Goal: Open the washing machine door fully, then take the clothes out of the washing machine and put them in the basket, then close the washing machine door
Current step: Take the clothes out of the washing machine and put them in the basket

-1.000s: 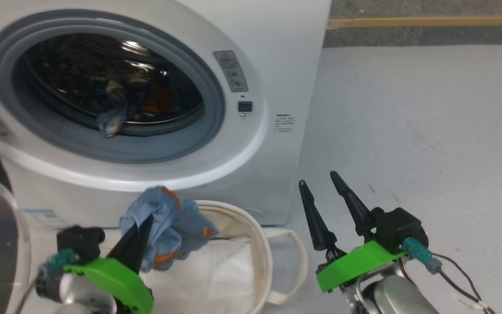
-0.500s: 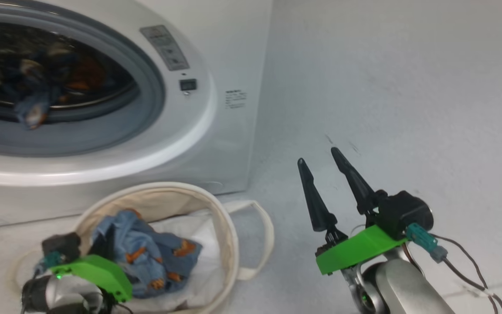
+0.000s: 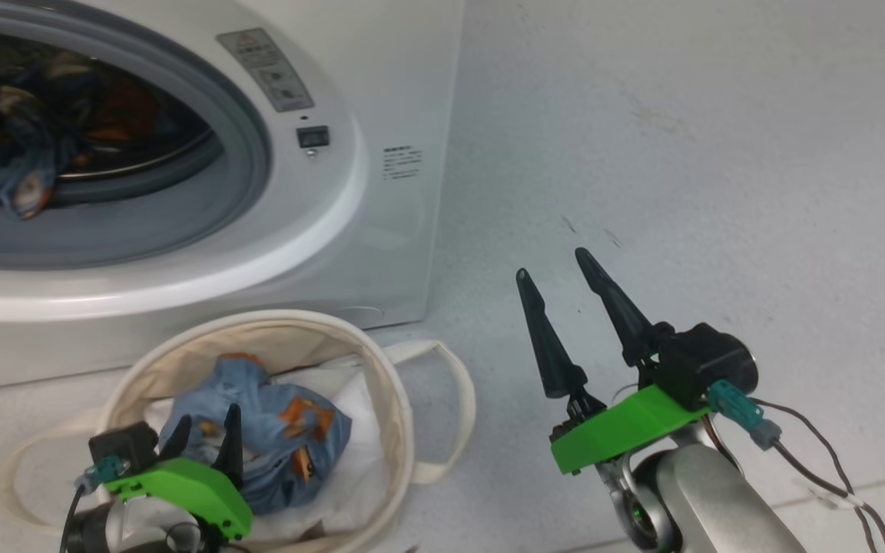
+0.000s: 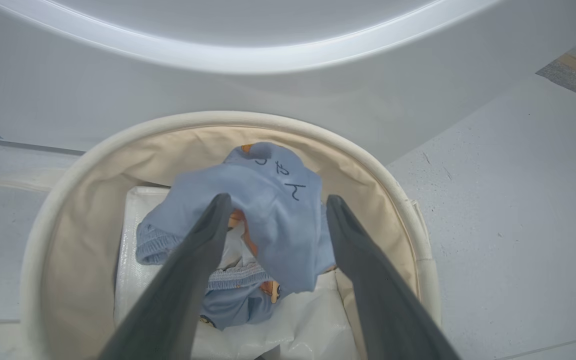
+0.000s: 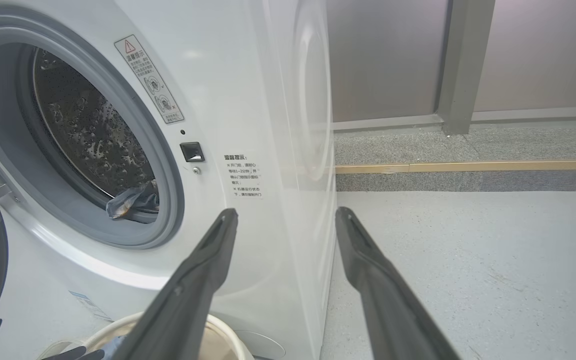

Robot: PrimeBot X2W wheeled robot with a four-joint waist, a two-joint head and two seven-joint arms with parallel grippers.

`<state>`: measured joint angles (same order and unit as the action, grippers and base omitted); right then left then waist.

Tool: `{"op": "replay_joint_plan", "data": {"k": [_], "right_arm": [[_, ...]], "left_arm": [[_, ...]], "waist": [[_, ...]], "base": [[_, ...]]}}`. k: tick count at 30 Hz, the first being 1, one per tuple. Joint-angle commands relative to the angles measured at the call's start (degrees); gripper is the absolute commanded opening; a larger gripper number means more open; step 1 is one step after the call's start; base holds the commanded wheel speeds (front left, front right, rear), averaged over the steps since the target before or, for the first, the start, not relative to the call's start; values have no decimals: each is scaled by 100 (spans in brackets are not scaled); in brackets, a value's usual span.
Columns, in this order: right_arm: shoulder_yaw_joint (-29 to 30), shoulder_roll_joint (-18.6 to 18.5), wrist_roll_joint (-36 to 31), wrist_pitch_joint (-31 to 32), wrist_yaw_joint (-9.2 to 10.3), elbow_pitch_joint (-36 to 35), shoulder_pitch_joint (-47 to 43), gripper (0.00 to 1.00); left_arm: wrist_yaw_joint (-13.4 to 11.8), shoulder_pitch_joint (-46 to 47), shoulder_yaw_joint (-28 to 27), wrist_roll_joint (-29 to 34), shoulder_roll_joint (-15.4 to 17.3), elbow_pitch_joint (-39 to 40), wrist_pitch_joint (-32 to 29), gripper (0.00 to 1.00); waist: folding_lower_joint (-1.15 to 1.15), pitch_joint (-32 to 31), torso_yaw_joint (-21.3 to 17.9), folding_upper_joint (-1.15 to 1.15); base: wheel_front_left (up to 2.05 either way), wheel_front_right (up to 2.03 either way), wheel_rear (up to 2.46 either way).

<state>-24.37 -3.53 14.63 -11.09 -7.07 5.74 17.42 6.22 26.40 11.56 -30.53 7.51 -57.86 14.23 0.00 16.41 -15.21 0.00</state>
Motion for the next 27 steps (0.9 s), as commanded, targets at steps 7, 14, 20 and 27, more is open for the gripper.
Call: {"op": "replay_joint_plan", "data": {"k": [7,14,20,27], "right_arm": [[-85,65,70,-20,-42,-52,41,100],[-142,59,200,-17,-42,130,-89,100],[-203,60,249,-76,-42,198,-209,100],[-262,61,287,-83,-42,322,-340,100]], "left_arm": [[111,-223,-409,548,192,990,76,100],[124,-619,-175,783,293,2129,76,100],[68,-961,170,1075,726,3204,76,100],[-240,-1420,-109,962,934,4095,-24,100]], "waist": [[0,-402,421,0],[0,-681,767,0],[0,-953,1049,0],[0,-1055,1136,0]], "base": [[0,0,0],[0,0,0],[0,0,0],[0,0,0]]}}
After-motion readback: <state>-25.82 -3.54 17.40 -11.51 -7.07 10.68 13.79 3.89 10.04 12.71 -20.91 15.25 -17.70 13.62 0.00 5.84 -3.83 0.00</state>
